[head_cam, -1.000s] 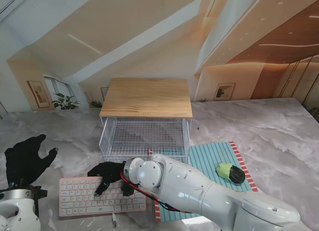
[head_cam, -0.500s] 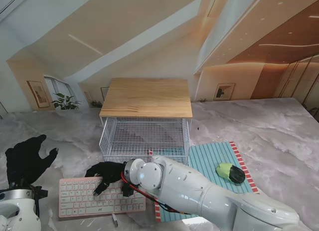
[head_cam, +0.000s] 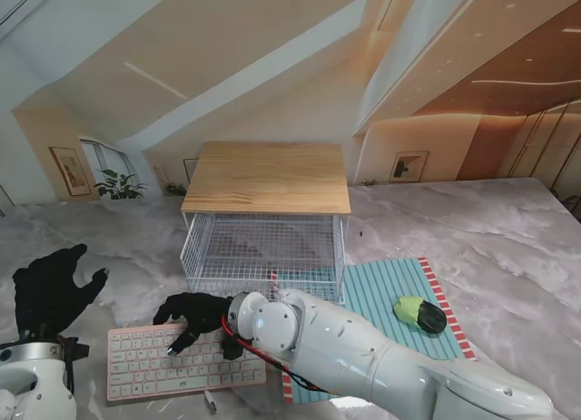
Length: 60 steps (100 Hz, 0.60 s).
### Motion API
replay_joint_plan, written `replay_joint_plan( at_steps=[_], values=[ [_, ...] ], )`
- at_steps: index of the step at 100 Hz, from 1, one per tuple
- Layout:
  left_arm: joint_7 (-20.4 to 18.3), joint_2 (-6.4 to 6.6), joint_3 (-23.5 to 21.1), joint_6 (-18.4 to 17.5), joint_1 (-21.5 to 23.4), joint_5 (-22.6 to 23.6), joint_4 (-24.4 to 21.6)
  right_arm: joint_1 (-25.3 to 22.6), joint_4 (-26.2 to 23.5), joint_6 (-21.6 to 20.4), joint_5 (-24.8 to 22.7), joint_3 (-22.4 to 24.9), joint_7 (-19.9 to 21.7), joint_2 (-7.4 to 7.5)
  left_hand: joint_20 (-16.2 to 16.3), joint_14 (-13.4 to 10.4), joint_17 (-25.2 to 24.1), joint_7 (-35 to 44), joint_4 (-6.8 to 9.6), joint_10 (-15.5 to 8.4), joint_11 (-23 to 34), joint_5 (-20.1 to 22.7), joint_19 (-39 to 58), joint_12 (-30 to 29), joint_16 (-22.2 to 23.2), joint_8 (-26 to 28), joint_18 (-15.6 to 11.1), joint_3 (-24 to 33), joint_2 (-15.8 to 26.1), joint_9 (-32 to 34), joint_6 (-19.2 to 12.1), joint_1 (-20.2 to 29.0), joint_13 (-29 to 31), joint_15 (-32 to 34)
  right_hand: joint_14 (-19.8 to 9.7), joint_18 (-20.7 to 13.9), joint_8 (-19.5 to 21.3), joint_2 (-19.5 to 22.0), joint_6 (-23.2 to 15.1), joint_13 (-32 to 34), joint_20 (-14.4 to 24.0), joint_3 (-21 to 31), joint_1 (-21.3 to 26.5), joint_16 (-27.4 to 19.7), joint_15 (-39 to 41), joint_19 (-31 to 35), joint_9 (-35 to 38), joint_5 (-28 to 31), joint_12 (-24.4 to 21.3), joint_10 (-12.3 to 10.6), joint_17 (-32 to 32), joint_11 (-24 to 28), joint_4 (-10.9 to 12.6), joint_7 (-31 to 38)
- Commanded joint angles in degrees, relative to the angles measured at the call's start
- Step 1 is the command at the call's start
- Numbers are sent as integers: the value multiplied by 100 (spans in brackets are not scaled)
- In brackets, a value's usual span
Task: Unroll the mouse pad and set up the keyboard and mouse from the tabletop organizer
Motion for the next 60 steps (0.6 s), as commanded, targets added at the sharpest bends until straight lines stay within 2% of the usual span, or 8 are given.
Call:
replay_joint_plan(
  at_steps=[1,23,37,52,57,60],
  values=[
    [-92,-4,29,3,5,-11,-6,-53,-48,-11,48,-1,71,42,-20,-107,-41,-42,97,-74,-26,-53,-71,-58,-52,-32,-208,-19,106,-158,4,79,-117,-19,-138,136,-31,15,-164,-107,-64,-60,-155,16,85,17,-137,-173,-39,-36,-86,6,59,-60],
    [-88,-5,38,4,4,-21,-5,-97,-208,0,117,10,147,135,-20,-104,-41,-43,95,-73,-26,-56,-71,-57,-51,-32,-208,-15,108,-160,2,76,-118,-19,-141,142,-58,101,-153,84,35,-174,-203,69,208,160,0,-55,-51,-13,58,4,85,-61],
    [-69,-9,31,-3,13,-25,-6,-183,-467,46,61,50,73,268,-20,-103,-41,-44,93,-72,-24,-59,-71,-56,-51,-33,-208,-16,108,-159,8,76,-116,-17,-145,130,-91,177,-129,-18,33,-236,-270,53,160,113,-17,-49,-65,-7,-28,-35,96,-122],
    [-39,-17,31,1,32,-41,-16,-272,-667,51,-110,68,-79,367,-20,-103,-41,-46,95,-68,-24,-57,-71,-56,-50,-34,-208,-11,108,-162,17,84,-120,-18,-156,94,-134,578,-91,-127,27,-411,-496,32,114,35,-54,-56,-84,17,-121,-87,146,-237],
    [-35,-19,33,2,39,-44,-21,-288,-703,63,-145,62,-95,383,-20,-109,-41,-45,94,-71,-20,-52,-71,-54,-50,-34,-208,-12,110,-153,10,82,-116,-16,-140,99,-149,847,-56,-118,37,-490,-662,34,122,40,-57,-44,-89,37,-110,-98,179,-282],
    [-34,-19,32,1,44,-45,-23,-298,-720,77,-152,56,-93,388,-20,-97,-41,-45,93,-58,-24,-50,-71,-56,-50,-34,-208,-14,107,-159,15,80,-118,-17,-135,93,-181,1035,-13,-116,59,-576,-746,39,137,57,-65,-12,-99,66,-98,-124,277,-378]
  ],
)
